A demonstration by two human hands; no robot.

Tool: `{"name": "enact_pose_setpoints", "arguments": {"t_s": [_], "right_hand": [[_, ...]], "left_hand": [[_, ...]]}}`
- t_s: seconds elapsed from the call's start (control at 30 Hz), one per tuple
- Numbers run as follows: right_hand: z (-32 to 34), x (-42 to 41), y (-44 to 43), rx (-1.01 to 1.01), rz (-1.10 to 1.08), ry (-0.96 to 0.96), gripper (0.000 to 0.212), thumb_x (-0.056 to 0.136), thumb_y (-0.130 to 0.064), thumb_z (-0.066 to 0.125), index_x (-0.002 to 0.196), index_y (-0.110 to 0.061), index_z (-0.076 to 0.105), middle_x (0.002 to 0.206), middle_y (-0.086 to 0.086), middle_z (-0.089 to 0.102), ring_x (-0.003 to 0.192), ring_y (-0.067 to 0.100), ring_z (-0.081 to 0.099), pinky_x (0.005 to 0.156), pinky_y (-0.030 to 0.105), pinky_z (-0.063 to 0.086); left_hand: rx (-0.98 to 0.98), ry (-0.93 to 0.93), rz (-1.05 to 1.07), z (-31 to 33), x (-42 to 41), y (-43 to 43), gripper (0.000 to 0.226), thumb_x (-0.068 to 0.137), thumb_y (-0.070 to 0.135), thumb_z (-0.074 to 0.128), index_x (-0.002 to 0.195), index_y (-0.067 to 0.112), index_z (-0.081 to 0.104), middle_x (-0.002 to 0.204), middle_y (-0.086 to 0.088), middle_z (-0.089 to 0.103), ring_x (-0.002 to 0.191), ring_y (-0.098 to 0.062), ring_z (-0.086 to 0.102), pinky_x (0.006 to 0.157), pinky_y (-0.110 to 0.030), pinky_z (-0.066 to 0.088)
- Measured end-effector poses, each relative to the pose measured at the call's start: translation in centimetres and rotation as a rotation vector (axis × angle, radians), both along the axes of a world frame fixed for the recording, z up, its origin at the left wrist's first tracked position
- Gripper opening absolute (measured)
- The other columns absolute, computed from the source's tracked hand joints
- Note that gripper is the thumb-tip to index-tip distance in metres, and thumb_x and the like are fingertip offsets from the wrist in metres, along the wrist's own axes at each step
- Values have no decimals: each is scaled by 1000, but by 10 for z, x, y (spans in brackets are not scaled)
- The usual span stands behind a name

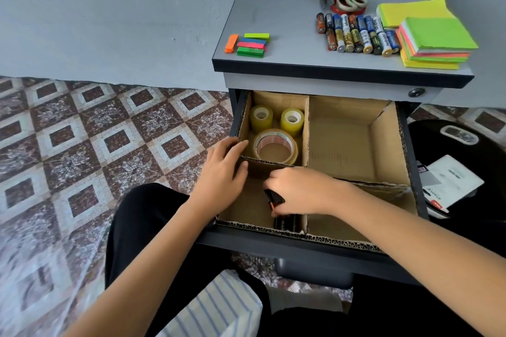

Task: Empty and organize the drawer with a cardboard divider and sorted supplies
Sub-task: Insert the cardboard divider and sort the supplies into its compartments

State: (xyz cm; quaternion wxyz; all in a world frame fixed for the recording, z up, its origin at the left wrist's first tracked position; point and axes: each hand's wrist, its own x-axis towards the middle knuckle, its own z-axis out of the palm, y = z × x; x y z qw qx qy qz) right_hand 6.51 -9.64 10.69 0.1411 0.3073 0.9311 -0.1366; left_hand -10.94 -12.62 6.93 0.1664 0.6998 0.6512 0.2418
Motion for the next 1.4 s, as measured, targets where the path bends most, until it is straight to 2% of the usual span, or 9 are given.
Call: {"name": "enact_pose_setpoints", "arguments": {"t_s": [0.17, 0.27, 0.43, 0.57, 0.73, 0.9, 1.1, 1.27, 1.4], "right_hand": [[-10, -12, 8, 42, 67, -161, 33, 86, -32, 61, 105, -5, 60, 102, 9, 60, 85, 26, 61, 62, 31, 47], [-16, -15, 8, 77, 125, -253, 27, 88, -25, 59, 103, -3, 62, 100, 12, 63, 84, 28, 62, 59, 31, 46], [-17, -18, 8, 63, 158, -327, 21, 91, -18, 57, 103, -2, 63, 101, 12, 64, 88, 29, 62, 60, 31, 45], [-8, -20, 9, -7, 154, -396, 26, 88, -26, 63, 98, -2, 62, 76, 4, 50, 71, 24, 50, 60, 29, 41], [-3, -28, 21, -108, 92, -462, 14, 94, -6, 46, 84, -2, 55, 63, 2, 42, 52, 14, 37, 43, 23, 30], [3, -33, 28, -200, 116, -509, 33, 95, -2, 40, 125, 3, 53, 96, 12, 57, 61, 16, 43, 40, 17, 36], [-4, -33, 32, -295, 222, -538, 45, 94, 5, 35, 130, -11, 57, 135, 3, 53, 100, 20, 51, 55, 12, 37], [-6, -36, 28, -215, 221, -602, 28, 96, -7, 44, 116, 2, 62, 85, 10, 60, 62, 16, 44, 47, 17, 34], [-6, -37, 26, -132, 159, -609, 28, 97, -9, 43, 70, -5, 52, 62, 2, 41, 51, 11, 36, 38, 16, 33]], "left_hand": [[-79, -112, 41, -5, 2, 5, 63, 97, 25, 47, 150, 16, 14, 156, -3, 13, 145, -17, 10, 116, -34, 17], [-168, -184, 67, -6, -1, 5, 61, 98, 24, 45, 150, 17, 14, 155, -2, 16, 144, -16, 15, 110, -22, 15], [-215, -217, 79, -2, 1, 4, 61, 99, 28, 43, 151, 23, 11, 154, -1, 20, 141, -18, 24, 105, -27, 25], [-222, -237, 81, -2, 1, 4, 61, 99, 27, 43, 151, 23, 10, 154, -1, 20, 141, -18, 25, 106, -25, 24], [-228, -230, 86, -3, 0, 4, 62, 99, 28, 42, 151, 24, 9, 154, -1, 21, 140, -19, 27, 105, -26, 26], [-228, -224, 93, -3, 0, 4, 62, 99, 28, 43, 151, 25, 9, 154, -1, 21, 140, -19, 27, 105, -26, 26], [-228, -219, 92, -4, 0, 4, 63, 98, 28, 44, 151, 26, 8, 154, -2, 21, 139, -20, 29, 103, -28, 28], [-230, -219, 98, -3, 1, 4, 63, 98, 28, 44, 151, 26, 9, 154, -1, 21, 138, -20, 31, 99, -24, 27], [-235, -222, 98, -3, 1, 4, 64, 98, 28, 44, 151, 27, 8, 155, -1, 20, 138, -20, 30, 102, -27, 28]]}}
